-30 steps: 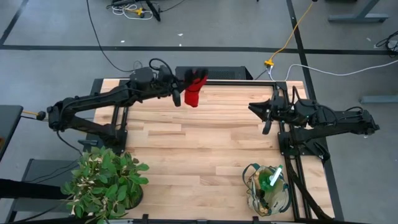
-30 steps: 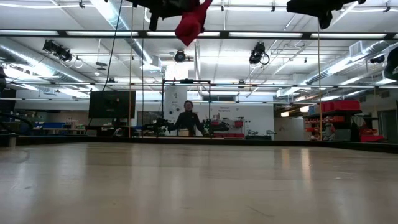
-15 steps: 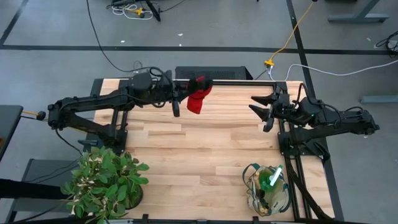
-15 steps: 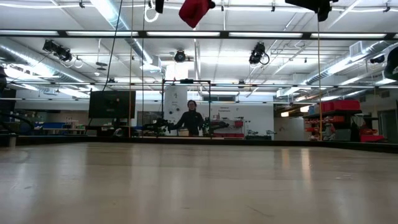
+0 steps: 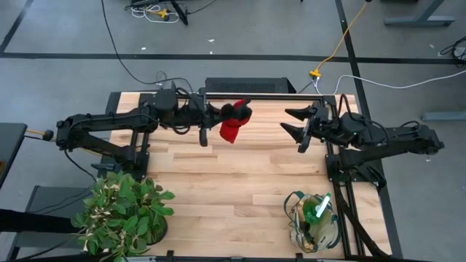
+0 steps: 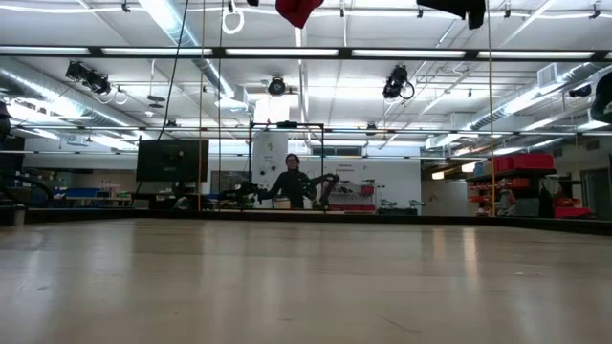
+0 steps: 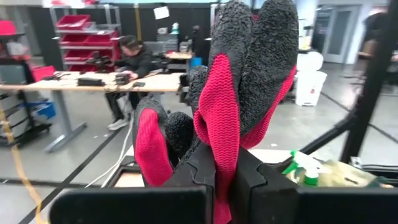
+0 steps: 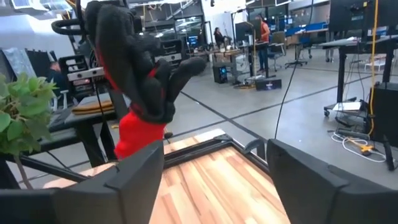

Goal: Pick & Place Garden tools in Gardening bag
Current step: Put the red gloves into the white gardening bag

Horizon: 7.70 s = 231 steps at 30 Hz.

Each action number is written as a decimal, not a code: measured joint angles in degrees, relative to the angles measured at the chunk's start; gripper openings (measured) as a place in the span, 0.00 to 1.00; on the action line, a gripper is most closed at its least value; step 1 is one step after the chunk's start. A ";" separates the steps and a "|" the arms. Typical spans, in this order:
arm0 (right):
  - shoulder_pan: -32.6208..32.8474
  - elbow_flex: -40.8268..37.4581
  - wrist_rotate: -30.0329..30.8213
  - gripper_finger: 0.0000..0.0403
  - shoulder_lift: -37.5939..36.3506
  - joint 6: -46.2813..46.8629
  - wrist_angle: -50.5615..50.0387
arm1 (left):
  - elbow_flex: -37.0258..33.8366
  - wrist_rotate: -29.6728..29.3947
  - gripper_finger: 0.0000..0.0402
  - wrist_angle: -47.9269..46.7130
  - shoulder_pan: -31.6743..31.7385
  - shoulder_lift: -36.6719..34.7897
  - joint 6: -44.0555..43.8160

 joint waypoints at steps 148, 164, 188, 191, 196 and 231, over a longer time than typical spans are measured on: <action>-3.89 14.37 -14.62 0.99 33.16 10.83 29.65 | -0.07 4.70 0.04 2.79 -0.33 2.24 -2.99; -4.02 14.37 -14.64 0.99 33.14 9.78 30.95 | -0.06 5.18 0.04 3.49 -0.39 3.87 -4.28; -5.40 14.37 -17.53 0.57 33.12 13.89 30.45 | -0.04 6.49 0.04 3.69 -0.39 4.28 -4.94; -5.40 14.37 -17.51 0.50 33.11 13.86 30.45 | -0.04 6.49 0.04 3.69 -0.39 4.28 -4.96; -5.40 14.37 -17.49 0.39 33.09 13.64 30.46 | -0.04 6.49 0.05 3.69 -0.39 4.28 -4.96; -5.40 14.37 -17.51 0.11 33.09 12.11 30.39 | -0.04 6.46 0.17 3.71 -0.39 4.24 -6.34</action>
